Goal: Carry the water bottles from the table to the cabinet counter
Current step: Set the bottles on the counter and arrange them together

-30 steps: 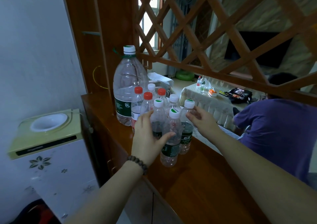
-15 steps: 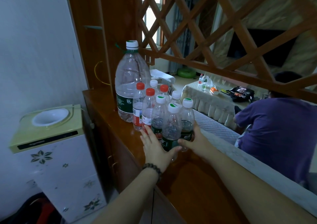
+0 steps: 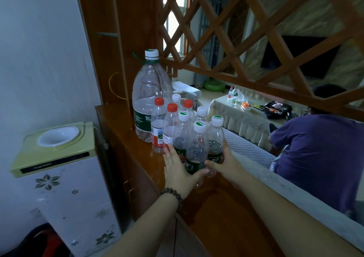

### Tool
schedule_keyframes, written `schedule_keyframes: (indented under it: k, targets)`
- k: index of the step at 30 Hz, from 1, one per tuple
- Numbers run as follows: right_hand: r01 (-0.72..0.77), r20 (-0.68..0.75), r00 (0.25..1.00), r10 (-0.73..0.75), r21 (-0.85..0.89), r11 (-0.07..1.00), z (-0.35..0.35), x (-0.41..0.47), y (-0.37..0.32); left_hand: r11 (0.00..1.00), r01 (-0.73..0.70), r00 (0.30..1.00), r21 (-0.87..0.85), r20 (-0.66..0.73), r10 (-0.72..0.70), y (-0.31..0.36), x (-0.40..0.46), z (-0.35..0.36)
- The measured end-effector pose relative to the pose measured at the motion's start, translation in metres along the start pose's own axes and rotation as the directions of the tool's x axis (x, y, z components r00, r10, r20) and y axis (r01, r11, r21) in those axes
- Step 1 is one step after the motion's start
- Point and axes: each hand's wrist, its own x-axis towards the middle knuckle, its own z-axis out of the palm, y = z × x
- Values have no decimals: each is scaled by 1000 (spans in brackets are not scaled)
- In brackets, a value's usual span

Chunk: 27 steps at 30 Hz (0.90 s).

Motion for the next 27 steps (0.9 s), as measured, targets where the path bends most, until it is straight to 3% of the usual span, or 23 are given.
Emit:
schedule_keyframes:
  k: [5, 9, 13, 18, 27]
  targets:
    - [-58, -69, 996, 55, -39, 998, 0, -17, -10, 981, -75, 994, -179, -87, 60, -5, 10, -33]
    - [-28, -190, 982, 16, -57, 998, 18, -40, -6, 984, -63, 988, -169, -149, 38, -16, 38, -61]
    - [-6, -310, 950, -24, -95, 995, 53, -42, -3, 988, 21, 998, -154, -57, -30, -25, 63, -65]
    - [-18, -515, 857, -21, -71, 997, 95, -31, -15, 983, -31, 999, -182, -15, 29, -42, 90, -66]
    - [-161, -649, 741, 174, 79, 984, 125, -8, -13, 971, -103, 984, -216, 118, 131, -66, 109, -60]
